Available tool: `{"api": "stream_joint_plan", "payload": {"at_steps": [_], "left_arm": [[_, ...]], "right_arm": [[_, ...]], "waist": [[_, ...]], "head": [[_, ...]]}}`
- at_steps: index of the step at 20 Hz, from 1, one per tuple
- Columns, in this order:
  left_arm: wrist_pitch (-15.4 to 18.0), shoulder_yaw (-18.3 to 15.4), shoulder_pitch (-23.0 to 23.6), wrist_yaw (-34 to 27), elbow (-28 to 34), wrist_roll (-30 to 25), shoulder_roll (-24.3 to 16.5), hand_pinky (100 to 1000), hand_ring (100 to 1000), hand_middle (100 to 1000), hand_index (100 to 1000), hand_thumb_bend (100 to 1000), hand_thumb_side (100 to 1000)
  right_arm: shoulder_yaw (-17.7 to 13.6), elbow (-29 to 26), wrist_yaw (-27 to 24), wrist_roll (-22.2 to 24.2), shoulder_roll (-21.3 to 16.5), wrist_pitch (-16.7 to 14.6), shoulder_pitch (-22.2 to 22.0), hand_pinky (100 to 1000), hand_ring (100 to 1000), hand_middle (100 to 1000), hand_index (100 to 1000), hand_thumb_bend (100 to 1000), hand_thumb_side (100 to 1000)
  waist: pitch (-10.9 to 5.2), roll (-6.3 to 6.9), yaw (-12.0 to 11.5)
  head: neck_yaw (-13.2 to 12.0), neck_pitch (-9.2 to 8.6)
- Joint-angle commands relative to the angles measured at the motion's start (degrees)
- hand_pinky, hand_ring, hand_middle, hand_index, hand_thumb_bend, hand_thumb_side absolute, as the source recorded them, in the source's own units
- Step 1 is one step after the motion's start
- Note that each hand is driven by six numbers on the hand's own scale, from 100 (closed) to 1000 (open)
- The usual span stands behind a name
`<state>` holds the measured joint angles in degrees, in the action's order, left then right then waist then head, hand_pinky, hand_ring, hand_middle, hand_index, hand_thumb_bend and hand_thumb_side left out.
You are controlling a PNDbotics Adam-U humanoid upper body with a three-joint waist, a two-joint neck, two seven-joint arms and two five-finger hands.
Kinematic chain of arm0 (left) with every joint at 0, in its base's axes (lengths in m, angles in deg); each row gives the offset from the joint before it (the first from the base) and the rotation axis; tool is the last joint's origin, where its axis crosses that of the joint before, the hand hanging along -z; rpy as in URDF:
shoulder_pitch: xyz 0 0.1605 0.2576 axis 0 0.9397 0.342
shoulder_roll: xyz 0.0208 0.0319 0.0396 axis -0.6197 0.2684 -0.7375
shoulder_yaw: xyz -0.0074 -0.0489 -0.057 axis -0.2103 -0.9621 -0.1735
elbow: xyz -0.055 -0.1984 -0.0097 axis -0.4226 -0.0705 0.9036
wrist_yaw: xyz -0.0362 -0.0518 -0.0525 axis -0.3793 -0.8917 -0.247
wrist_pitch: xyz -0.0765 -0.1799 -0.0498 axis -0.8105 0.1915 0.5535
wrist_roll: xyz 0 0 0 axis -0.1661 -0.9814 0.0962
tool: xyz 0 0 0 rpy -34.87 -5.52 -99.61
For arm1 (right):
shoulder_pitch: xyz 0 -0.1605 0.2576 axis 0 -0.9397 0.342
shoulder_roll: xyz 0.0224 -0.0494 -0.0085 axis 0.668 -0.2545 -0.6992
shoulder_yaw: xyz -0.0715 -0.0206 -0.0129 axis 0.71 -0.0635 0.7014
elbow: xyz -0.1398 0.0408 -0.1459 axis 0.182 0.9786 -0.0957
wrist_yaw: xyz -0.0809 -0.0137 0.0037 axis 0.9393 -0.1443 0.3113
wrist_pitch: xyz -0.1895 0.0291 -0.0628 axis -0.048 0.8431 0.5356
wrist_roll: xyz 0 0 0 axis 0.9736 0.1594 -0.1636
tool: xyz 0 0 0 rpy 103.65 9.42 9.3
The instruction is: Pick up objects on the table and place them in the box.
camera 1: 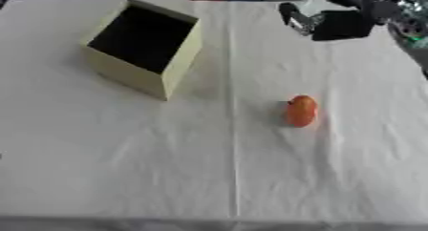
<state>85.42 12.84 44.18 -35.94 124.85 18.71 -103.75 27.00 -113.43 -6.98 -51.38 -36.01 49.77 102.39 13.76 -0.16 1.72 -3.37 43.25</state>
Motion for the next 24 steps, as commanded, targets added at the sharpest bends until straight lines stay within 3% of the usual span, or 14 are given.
{"api": "stream_joint_plan", "payload": {"at_steps": [1, 13, 17, 24], "left_arm": [[-0.07, -0.13, -0.16, 0.32, 1.06, 0.00, -1.66, 530, 616, 656, 767, 100, 697], [-0.21, -0.20, 0.13, 0.61, 1.06, 0.10, -2.04, 531, 617, 656, 766, 100, 695], [-0.29, -0.21, 0.16, 0.63, 1.06, 0.11, -2.02, 531, 617, 656, 765, 100, 694], [-0.47, -0.23, 0.12, 0.62, 1.06, 0.05, -1.95, 531, 617, 656, 765, 100, 695]], "right_arm": [[-1.84, -2.39, -1.30, 1.55, -2.96, -0.71, -0.37, 883, 850, 779, 878, 100, 1000], [-2.03, -5.43, -0.88, 0.68, -6.28, -4.48, -6.72, 890, 868, 803, 901, 100, 1000], [-1.98, -5.76, -0.24, 0.46, -6.29, -4.48, -8.81, 882, 855, 782, 923, 100, 1000], [-0.23, -4.78, -5.59, 5.58, -5.98, -0.52, -12.17, 874, 827, 784, 960, 100, 787]], "waist": [[-1.08, -0.07, 0.23], [-1.45, -0.53, 1.26], [-1.48, -0.58, 1.26], [-1.46, -0.66, 1.09]], "head": [[-0.22, -0.01], [-1.10, 0.36], [-1.02, 0.39], [-0.96, 0.48]]}}
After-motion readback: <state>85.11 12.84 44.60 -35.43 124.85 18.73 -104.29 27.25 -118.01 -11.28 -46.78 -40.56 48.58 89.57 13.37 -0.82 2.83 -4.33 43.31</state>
